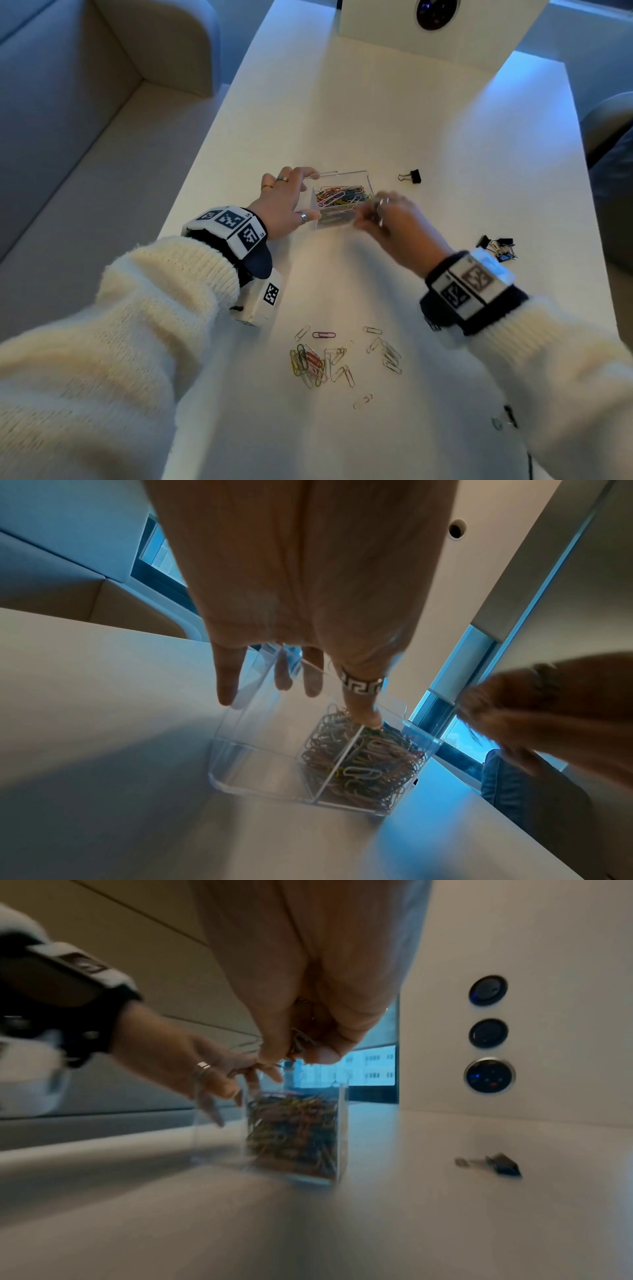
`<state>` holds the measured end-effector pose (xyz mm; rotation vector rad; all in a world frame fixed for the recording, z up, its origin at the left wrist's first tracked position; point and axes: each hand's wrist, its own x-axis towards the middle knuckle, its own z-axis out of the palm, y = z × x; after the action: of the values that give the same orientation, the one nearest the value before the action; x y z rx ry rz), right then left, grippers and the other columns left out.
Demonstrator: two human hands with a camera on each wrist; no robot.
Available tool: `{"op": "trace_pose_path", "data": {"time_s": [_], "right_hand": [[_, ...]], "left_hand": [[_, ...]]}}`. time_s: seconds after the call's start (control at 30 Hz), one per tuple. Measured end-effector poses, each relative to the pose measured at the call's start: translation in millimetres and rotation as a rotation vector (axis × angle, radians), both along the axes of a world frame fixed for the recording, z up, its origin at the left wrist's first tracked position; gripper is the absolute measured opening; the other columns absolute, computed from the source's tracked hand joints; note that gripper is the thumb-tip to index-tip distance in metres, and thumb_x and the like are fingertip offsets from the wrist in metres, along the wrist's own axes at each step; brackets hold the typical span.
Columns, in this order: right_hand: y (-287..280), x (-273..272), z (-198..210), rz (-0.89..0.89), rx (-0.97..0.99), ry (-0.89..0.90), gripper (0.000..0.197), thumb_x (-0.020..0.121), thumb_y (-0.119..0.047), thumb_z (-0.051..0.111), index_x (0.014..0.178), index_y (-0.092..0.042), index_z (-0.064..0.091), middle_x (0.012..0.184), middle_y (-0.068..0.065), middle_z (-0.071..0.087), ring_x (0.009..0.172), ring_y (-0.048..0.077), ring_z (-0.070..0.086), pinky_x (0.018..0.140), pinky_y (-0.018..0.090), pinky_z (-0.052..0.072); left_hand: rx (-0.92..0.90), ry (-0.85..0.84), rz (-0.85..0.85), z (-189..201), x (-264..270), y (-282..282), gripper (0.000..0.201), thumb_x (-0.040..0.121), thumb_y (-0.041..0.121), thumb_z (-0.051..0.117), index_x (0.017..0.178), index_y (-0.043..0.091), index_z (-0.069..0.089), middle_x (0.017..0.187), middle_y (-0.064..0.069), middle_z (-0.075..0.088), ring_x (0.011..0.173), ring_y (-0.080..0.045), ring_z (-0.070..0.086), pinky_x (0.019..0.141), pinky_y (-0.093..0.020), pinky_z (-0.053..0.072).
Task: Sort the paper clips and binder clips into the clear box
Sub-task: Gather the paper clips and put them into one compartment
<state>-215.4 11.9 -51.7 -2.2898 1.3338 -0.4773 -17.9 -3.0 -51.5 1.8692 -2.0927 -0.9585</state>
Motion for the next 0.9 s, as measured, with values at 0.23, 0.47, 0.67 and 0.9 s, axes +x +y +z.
{"op": "trace_pose_path", "data": {"time_s": [0.23, 0.47, 0.67, 0.9], "right_hand": [[-43.5, 29.3, -0.5, -0.081, 0.009, 0.101, 0.018, 0.083, -0.015, 0.063, 0.098, -0.007, 0.068, 0.099, 0.01, 0.063, 0.102, 0.024, 0.05, 0.084, 0.025, 0.036], [-31.9, 5.1, -5.3, -0.042, -0.16, 0.124, 0.018, 0.082, -0.031, 0.065, 0.091, -0.017, 0.071, 0.096, -0.001, 0.068, 0.098, 0.023, 0.053, 0.083, 0.033, 0.028], [-35.9, 2.5, -3.7, -0.062, -0.213, 0.106, 0.022, 0.082, -0.028, 0.065, 0.102, -0.019, 0.069, 0.102, 0.0, 0.067, 0.1, 0.026, 0.051, 0.083, 0.036, 0.03], [-28.9, 10.5, -7.8, 0.037, -0.23, 0.318, 0.031, 0.089, -0.028, 0.055, 0.119, -0.024, 0.06, 0.121, -0.004, 0.059, 0.112, 0.026, 0.047, 0.09, 0.041, 0.033]], "left_hand": [[-0.015, -0.007, -0.001, -2.4, 1.1, -1.5, 0.062, 0.088, 0.027, 0.056, 0.14, 0.023, 0.022, 0.131, -0.009, 0.038, 0.12, -0.027, 0.028, 0.103, -0.031, 0.021], [-0.018, -0.001, -0.024, -4.7, 3.1, -3.1, 0.062, 0.088, 0.028, 0.056, 0.139, 0.023, 0.022, 0.131, -0.009, 0.037, 0.122, -0.027, 0.028, 0.103, -0.033, 0.02], [-0.014, -0.002, -0.014, -3.7, 2.2, -3.6, 0.063, 0.088, 0.028, 0.056, 0.14, 0.023, 0.021, 0.131, -0.009, 0.037, 0.121, -0.027, 0.027, 0.103, -0.033, 0.02], [-0.024, 0.002, -0.006, -4.0, 2.3, -2.3, 0.064, 0.088, 0.029, 0.056, 0.141, 0.023, 0.02, 0.131, -0.01, 0.038, 0.119, -0.028, 0.028, 0.103, -0.034, 0.021]]}}
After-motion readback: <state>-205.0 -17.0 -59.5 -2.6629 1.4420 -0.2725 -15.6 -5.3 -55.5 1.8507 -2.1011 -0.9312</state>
